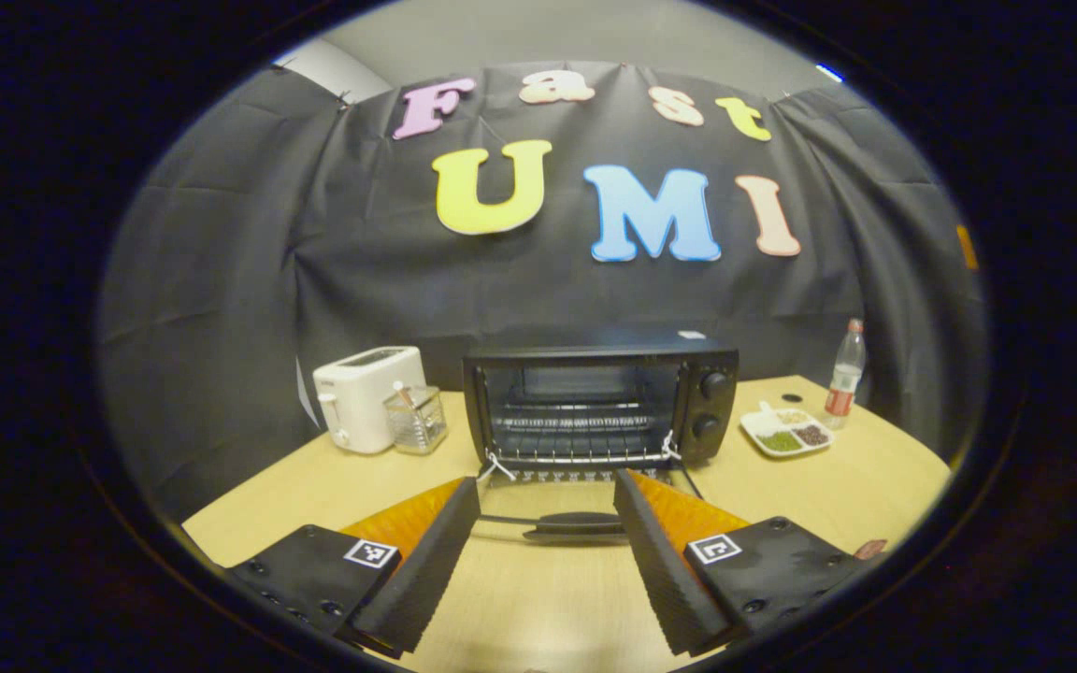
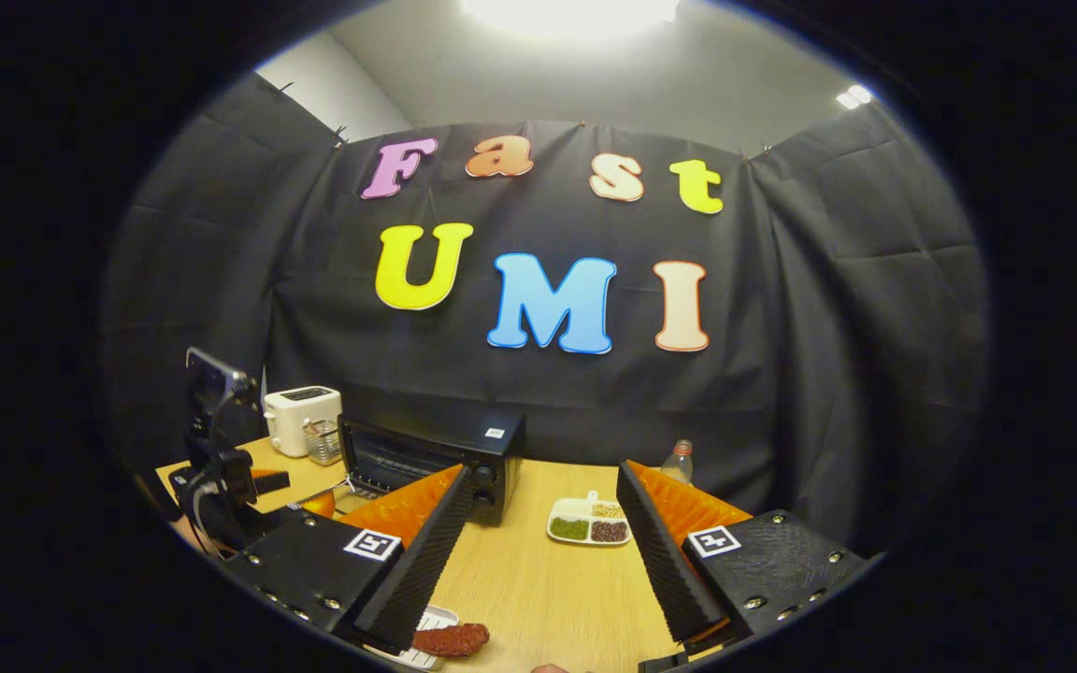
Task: Open the electric oven with the left hand, put the food in, and close the electric oven.
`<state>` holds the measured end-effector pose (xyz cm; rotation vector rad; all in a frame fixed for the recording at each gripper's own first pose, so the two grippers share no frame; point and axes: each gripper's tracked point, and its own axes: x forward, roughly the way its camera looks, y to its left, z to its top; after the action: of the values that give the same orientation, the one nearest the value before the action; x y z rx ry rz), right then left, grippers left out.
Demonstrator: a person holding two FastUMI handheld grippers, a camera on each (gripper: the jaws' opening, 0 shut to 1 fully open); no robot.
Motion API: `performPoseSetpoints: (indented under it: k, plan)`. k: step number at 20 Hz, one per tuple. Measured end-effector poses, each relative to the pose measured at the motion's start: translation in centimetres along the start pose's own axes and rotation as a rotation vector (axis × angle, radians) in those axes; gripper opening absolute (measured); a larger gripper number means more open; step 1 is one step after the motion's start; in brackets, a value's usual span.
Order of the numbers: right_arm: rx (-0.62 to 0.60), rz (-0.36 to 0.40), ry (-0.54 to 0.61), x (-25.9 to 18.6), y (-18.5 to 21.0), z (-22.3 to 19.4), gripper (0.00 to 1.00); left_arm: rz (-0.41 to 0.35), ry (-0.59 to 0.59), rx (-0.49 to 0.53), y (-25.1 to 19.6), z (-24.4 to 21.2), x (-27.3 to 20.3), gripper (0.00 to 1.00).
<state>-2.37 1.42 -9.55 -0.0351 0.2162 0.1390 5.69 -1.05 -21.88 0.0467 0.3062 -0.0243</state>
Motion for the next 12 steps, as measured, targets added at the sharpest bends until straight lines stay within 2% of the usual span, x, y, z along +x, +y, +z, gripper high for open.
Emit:
performPoseSetpoints:
  k: [1,7,10,12]
  plan:
    - [0.023,0.019,0.014,-0.1,0.2,-0.5,0.96,0.005,-0.025,-0.005,0.2,1.6,-0.9,0.97]
    - [0.113,0.124,0.13,-0.5,1.7,-5.0,0.96,0.014,-0.178,-0.02,0.9,9.8,-5.9,0.98]
    - [0.145,0.15,0.201,-0.6,1.8,-7.7,0.96,0.016,-0.22,-0.027,1.1,12.1,-8.1,1.0]
    - [0.162,0.168,0.267,-0.5,2.2,-10.1,0.96,0.034,-0.236,-0.022,1.7,13.2,-9.2,0.97]
